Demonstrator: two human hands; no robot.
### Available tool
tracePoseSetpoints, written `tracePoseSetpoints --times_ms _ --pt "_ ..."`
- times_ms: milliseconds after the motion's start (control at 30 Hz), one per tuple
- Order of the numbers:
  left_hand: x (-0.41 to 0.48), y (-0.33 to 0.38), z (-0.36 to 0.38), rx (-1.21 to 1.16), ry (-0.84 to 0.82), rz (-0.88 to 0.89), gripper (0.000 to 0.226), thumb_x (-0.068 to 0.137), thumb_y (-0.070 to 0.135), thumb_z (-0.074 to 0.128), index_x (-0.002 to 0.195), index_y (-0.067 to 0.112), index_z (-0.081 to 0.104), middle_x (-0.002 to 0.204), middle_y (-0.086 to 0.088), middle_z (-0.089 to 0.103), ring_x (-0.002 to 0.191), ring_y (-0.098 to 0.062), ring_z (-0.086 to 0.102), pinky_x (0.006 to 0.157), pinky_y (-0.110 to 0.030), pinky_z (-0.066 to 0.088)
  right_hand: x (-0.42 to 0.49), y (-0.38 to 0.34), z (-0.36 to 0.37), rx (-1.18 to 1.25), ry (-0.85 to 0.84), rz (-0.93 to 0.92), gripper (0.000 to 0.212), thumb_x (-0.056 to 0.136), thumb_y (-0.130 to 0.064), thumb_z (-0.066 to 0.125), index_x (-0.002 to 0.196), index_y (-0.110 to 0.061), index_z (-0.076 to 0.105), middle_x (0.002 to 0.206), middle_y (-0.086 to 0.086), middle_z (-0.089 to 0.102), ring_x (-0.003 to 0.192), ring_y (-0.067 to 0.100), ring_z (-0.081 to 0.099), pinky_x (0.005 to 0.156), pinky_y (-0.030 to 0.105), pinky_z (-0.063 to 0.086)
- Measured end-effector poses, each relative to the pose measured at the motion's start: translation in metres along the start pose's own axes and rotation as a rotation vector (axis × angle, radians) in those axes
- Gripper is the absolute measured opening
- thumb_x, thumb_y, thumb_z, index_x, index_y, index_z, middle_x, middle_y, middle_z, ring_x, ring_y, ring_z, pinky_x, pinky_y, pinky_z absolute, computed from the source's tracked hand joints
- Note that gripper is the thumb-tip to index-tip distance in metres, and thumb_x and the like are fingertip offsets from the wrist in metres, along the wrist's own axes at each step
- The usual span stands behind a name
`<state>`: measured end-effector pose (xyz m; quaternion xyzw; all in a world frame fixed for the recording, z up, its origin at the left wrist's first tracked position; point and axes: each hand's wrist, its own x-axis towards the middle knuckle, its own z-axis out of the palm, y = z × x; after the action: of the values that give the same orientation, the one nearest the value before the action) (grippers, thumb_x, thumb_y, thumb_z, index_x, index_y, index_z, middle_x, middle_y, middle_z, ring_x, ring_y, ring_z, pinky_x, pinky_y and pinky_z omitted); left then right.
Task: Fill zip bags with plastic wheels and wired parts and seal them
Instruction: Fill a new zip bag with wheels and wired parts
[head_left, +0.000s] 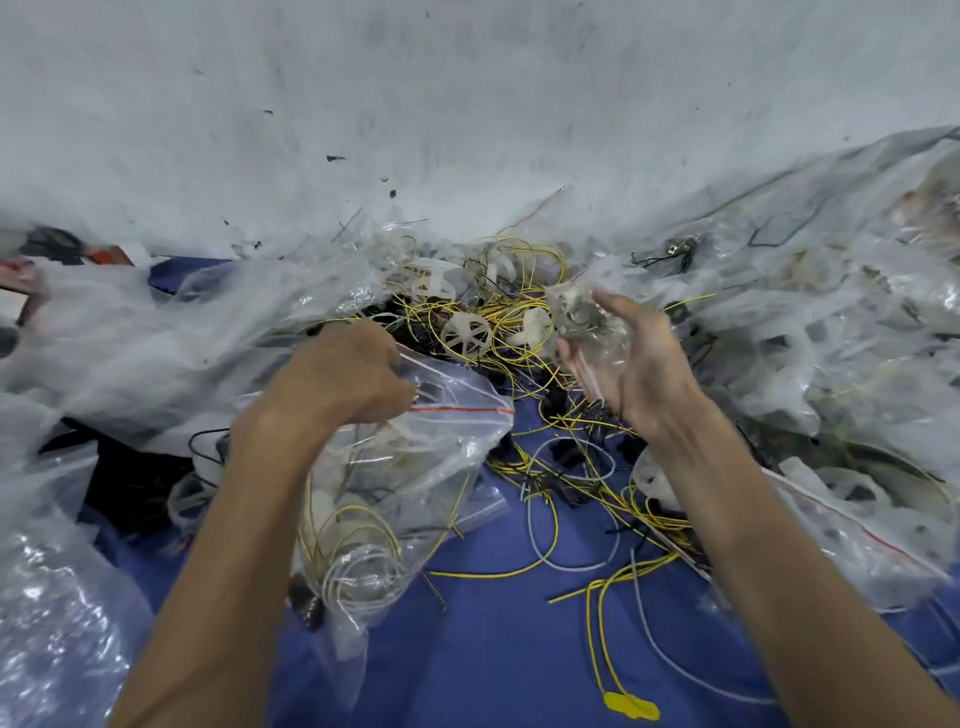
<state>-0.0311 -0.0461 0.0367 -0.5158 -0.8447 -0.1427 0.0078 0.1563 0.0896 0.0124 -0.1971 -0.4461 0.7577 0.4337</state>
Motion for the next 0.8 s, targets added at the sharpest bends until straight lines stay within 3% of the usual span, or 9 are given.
tracePoseSetpoints --times_ms 67,133,233,300,400,533,667,733,800 --pt "-0.003 -0.011 -0.012 -0.001 -0.037 0.024 0.027 0.080 0.029 0.063 0.106 0.031 0.069 0.115 -0.006 0.064 0.090 -0.020 0.051 0.074 -0.021 0.034 0.002 -0.006 -0.001 -0.019 0.062 -0.059 0.007 0.090 -0.010 0.049 0.093 -0.006 0.054 0.078 0.006 0.062 0.066 0.018 0.055 0.058 0.026 0.046" --pt "-0.006 -0.026 -0.020 0.102 -0.120 0.040 0.033 0.081 0.020 0.062 0.108 0.037 0.068 0.121 -0.002 0.062 0.095 -0.019 0.052 0.072 -0.017 0.030 0.003 -0.013 -0.002 -0.127 0.111 -0.201 0.016 0.086 0.003 0.051 0.098 -0.007 0.047 0.072 0.002 0.067 0.070 0.020 0.063 0.054 0.029 0.052" --pt "-0.006 -0.044 -0.028 0.046 -0.205 0.064 0.035 0.079 0.006 0.065 0.104 0.031 0.071 0.099 0.005 0.070 0.089 -0.011 0.061 0.074 -0.020 0.038 -0.001 -0.020 -0.003 -0.490 0.129 -0.472 0.027 0.081 0.007 0.059 0.072 -0.013 0.043 0.092 0.011 0.059 0.092 0.028 0.060 0.078 0.042 0.052" --pt "-0.003 -0.045 -0.027 -0.083 -0.152 0.129 0.037 0.082 -0.003 0.060 0.099 0.028 0.073 0.089 0.015 0.070 0.083 -0.002 0.062 0.075 -0.020 0.045 -0.005 -0.023 -0.002 -0.556 0.081 -0.537 0.032 0.080 0.000 0.065 0.067 -0.014 0.040 0.095 0.012 0.057 0.095 0.024 0.059 0.085 0.043 0.049" --pt "-0.004 -0.034 -0.024 -0.180 0.003 0.280 0.042 0.082 -0.008 0.061 0.080 0.034 0.071 0.079 0.020 0.063 0.079 -0.002 0.060 0.070 -0.021 0.043 -0.012 -0.026 0.004 -0.618 -0.037 -0.499 0.025 0.084 -0.019 0.067 0.072 -0.015 0.045 0.084 0.016 0.060 0.080 0.025 0.062 0.073 0.037 0.049" --pt "-0.004 -0.005 -0.009 -0.442 0.008 0.421 0.037 0.080 -0.011 0.058 0.070 0.021 0.072 0.076 0.002 0.065 0.069 0.007 0.057 0.064 -0.006 0.038 -0.024 -0.027 0.021 -0.700 -0.133 -0.414 0.022 0.083 -0.041 0.061 0.081 -0.023 0.049 0.077 -0.014 0.068 0.073 0.012 0.059 0.070 0.037 0.049" --pt "-0.005 0.030 0.009 -0.836 -0.380 0.202 0.052 0.091 0.004 0.050 0.045 0.022 0.067 0.055 0.010 0.065 0.063 -0.003 0.058 0.074 -0.022 0.045 -0.031 -0.020 0.039 -0.686 -0.279 -0.325 0.031 0.077 -0.027 0.068 0.102 -0.026 0.048 0.102 -0.005 0.066 0.090 0.017 0.061 0.079 0.037 0.050" --pt "-0.008 0.038 0.008 -1.099 -0.363 0.248 0.026 0.083 0.029 0.057 0.064 0.020 0.073 0.074 0.003 0.071 0.066 -0.005 0.061 0.067 -0.020 0.046 -0.033 -0.017 0.043 -0.758 -0.334 -0.312 0.051 0.078 -0.012 0.072 0.117 -0.025 0.042 0.114 -0.001 0.058 0.105 0.014 0.059 0.089 0.036 0.051" --pt "-0.013 0.034 0.008 -1.153 -0.322 0.378 0.027 0.075 0.050 0.062 0.085 0.028 0.074 0.095 0.003 0.072 0.079 -0.004 0.067 0.073 -0.017 0.051 -0.035 -0.014 0.044 -0.783 -0.374 -0.269 0.070 0.072 -0.003 0.075 0.127 -0.024 0.037 0.115 -0.005 0.053 0.109 0.007 0.056 0.092 0.029 0.051"
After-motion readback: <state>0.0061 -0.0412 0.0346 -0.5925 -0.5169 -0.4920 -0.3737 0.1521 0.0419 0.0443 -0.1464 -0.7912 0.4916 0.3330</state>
